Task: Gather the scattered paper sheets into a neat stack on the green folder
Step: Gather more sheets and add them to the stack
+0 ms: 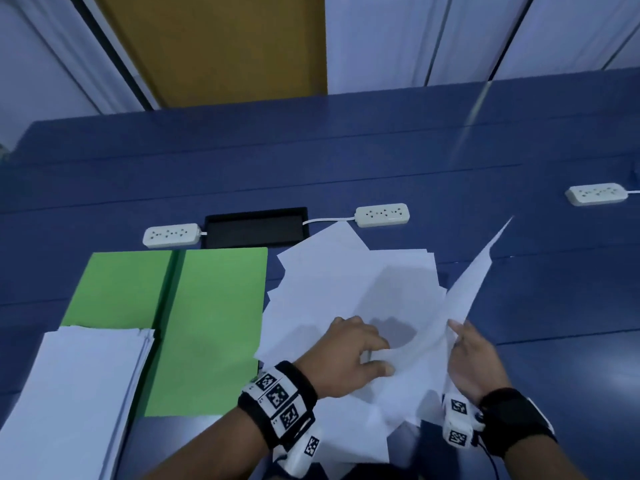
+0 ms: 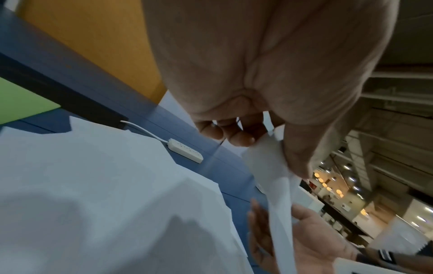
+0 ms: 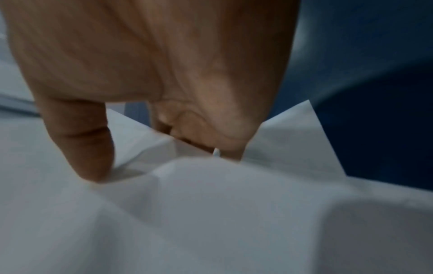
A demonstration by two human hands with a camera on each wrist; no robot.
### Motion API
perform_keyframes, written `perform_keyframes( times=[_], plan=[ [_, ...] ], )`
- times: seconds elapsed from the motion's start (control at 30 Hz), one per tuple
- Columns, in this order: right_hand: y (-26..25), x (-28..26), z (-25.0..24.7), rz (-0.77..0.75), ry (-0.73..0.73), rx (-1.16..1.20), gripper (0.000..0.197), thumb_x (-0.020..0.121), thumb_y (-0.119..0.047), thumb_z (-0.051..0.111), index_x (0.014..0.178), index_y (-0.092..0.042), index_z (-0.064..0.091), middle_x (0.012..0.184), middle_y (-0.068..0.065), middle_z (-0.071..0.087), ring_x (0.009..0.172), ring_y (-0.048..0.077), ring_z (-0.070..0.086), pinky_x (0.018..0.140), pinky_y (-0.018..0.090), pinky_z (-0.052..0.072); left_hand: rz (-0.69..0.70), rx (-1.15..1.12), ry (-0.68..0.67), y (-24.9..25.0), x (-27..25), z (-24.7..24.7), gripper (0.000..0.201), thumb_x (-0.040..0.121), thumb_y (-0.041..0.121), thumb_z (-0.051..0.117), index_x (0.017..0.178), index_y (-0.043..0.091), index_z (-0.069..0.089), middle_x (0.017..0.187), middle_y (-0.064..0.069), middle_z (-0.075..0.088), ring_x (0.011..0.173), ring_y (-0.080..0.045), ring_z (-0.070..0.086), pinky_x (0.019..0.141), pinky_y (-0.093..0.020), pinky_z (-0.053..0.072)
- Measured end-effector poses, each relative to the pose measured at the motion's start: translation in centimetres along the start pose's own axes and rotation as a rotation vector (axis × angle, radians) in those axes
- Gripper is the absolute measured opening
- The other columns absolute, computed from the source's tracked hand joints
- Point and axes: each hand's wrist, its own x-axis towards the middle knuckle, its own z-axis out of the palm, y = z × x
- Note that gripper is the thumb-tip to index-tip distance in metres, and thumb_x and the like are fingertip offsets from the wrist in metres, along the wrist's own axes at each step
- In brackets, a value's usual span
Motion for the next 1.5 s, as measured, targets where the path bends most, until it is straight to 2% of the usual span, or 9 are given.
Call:
perform_keyframes(
  times=[0.17, 0.3, 0.4, 0.5, 0.67, 0.93, 1.23, 1.37, 1.5],
  plan=[
    [-0.4, -0.4, 1.3, -0.02, 0.072, -0.048, 0.023, 0.077, -0.002, 0.064, 0.064, -0.02, 0.058, 0.068, 0.001, 0.06, 0.066, 0.021, 0.058, 0.061, 0.032, 0.055, -0.147, -0.221, -0.211, -2.0, -2.6, -2.4, 0.016, 0.087, 0.051, 0.078, 0.089, 0.04, 0.066, 0.095, 0.014, 0.065, 0.09, -0.003, 0.055, 0.08, -0.019, 0.043],
    [0.1, 0.3, 2.0, 0.078, 0.197, -0.129, 0.03, 0.08, 0.001, 0.047, 0.058, -0.019, 0.041, 0.06, 0.002, 0.047, 0.058, 0.023, 0.048, 0.064, 0.036, 0.043, -0.452, -0.562, -0.26, -5.8, -2.6, -3.0, 0.04, 0.082, 0.039, 0.076, 0.121, 0.045, 0.066, 0.121, 0.008, 0.061, 0.104, -0.006, 0.059, 0.099, -0.023, 0.045],
    [0.4, 0.9, 3.0, 0.105, 0.295, -0.16, 0.027, 0.077, 0.001, 0.044, 0.062, -0.018, 0.034, 0.058, 0.002, 0.046, 0.061, 0.026, 0.045, 0.066, 0.037, 0.04, -0.715, -0.201, -0.012, -9.8, -0.9, -2.2, 0.059, 0.084, 0.048, 0.077, 0.137, 0.032, 0.055, 0.138, -0.006, 0.05, 0.124, -0.021, 0.056, 0.11, -0.037, 0.044],
    [1.4, 1.8, 2.6, 0.124, 0.342, -0.22, 0.031, 0.046, -0.004, 0.055, 0.054, -0.022, 0.031, 0.061, 0.005, 0.035, 0.058, 0.029, 0.036, 0.063, 0.038, 0.033, -0.911, -0.005, 0.152, -11.8, 1.2, -1.7, 0.088, 0.081, 0.061, 0.076, 0.15, 0.022, 0.038, 0.147, -0.014, 0.036, 0.138, -0.036, 0.04, 0.113, -0.044, 0.041],
    [1.2, 1.8, 3.0, 0.119, 0.33, -0.2, 0.034, 0.061, 0.005, 0.041, 0.055, -0.024, 0.023, 0.053, 0.002, 0.024, 0.052, 0.025, 0.027, 0.057, 0.038, 0.023, -1.075, 0.229, 0.184, -13.3, 4.6, -1.3, 0.115, 0.071, 0.062, 0.084, 0.155, 0.017, 0.02, 0.15, -0.014, 0.029, 0.141, -0.037, 0.034, 0.106, -0.052, 0.047],
    [2.4, 3.5, 1.2, 0.133, 0.362, -0.153, 0.032, 0.047, -0.003, 0.048, 0.056, -0.023, 0.026, 0.062, -0.001, 0.027, 0.059, 0.022, 0.029, 0.061, 0.037, 0.027, -1.171, 0.243, 0.161, -13.6, 6.2, -1.0, 0.119, 0.061, 0.05, 0.095, 0.147, 0.017, 0.02, 0.144, -0.017, 0.032, 0.132, -0.041, 0.049, 0.1, -0.053, 0.053],
    [3.0, 4.5, -0.6, 0.154, 0.314, -0.154, 0.037, 0.039, -0.005, 0.057, 0.06, -0.022, 0.031, 0.076, 0.005, 0.036, 0.081, 0.031, 0.037, 0.085, 0.046, 0.036, -1.03, 0.371, 0.16, -11.9, 5.4, -0.1, 0.087, 0.076, 0.048, 0.082, 0.139, 0.02, 0.03, 0.139, -0.011, 0.038, 0.129, -0.034, 0.044, 0.104, -0.049, 0.039],
    [2.8, 4.0, 0.2, 0.146, 0.315, -0.157, 0.031, 0.048, -0.004, 0.054, 0.058, -0.022, 0.031, 0.074, 0.002, 0.032, 0.073, 0.027, 0.033, 0.075, 0.041, 0.033, -0.848, 0.216, 0.285, -11.7, 4.8, -0.6, 0.05, 0.098, 0.033, 0.063, 0.142, 0.016, 0.046, 0.14, -0.012, 0.051, 0.129, -0.034, 0.051, 0.105, -0.045, 0.041],
    [2.7, 3.3, 1.0, 0.116, 0.343, -0.169, 0.031, 0.069, 0.003, 0.048, 0.063, -0.021, 0.028, 0.075, 0.0, 0.031, 0.072, 0.024, 0.032, 0.069, 0.035, 0.03, -0.744, 0.003, 0.389, -9.6, 3.5, -0.9, 0.053, 0.103, 0.024, 0.06, 0.151, 0.007, 0.047, 0.146, -0.013, 0.059, 0.133, -0.03, 0.056, 0.106, -0.03, 0.043]
  ],
)
